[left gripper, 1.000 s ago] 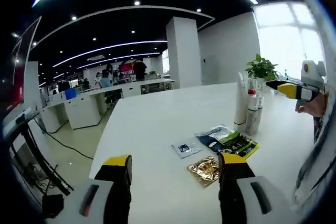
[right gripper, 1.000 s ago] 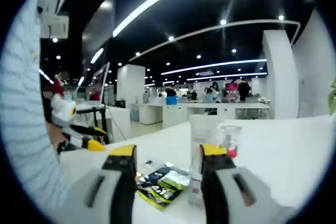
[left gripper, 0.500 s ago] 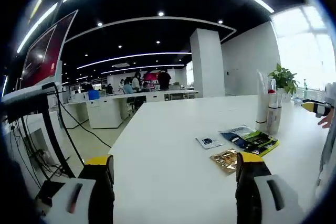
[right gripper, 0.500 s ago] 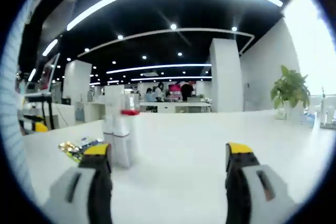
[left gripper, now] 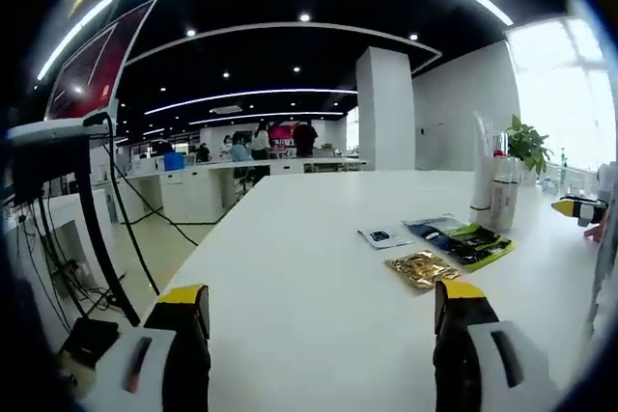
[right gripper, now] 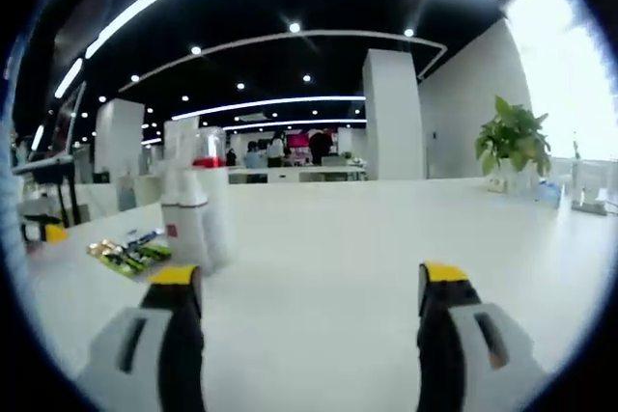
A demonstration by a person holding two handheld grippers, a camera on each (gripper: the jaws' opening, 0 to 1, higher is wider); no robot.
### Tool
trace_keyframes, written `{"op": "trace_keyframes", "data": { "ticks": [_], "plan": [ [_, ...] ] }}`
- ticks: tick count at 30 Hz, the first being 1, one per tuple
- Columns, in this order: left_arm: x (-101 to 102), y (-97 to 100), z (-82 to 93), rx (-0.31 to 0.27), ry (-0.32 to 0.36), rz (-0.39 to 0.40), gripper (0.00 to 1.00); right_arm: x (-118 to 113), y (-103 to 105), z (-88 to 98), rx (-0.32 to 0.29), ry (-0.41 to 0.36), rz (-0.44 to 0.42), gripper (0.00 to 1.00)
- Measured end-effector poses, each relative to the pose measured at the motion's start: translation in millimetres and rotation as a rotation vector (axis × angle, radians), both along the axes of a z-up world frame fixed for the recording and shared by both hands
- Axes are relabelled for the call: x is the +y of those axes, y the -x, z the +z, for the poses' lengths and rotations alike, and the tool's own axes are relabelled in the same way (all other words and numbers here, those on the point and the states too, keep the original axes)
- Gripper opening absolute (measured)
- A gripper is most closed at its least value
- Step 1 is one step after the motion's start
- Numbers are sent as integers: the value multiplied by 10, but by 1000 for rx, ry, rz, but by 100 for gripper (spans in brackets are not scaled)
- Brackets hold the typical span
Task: Arrange the skincare products in the storage area until every visible bottle or jar stands upright without overlapping.
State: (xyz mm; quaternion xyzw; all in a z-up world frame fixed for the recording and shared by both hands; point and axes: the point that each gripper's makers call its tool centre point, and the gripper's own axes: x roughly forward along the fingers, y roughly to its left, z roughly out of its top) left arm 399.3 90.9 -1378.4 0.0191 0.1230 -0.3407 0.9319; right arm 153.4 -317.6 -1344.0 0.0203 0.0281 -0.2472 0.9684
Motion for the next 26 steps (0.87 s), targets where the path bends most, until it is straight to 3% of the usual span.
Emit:
{"op": "trace_keyframes", "data": {
  "ticks": [8,18,21,26],
  "plan": [
    [31,-15,-45,39,-5,20,100,26,-29,-107,48,-21,15,90],
    [7,113,-106,25,-36,-40,99,-60,18,-163,65,-32,-35,85],
    [-3,124,-114,15,-46,-48,99,-69,4,-240,112,-40,-38,82],
    [45,120,-119,14,-35,-36,98,-81,7,-267,138,-36,-43,82]
  ]
}}
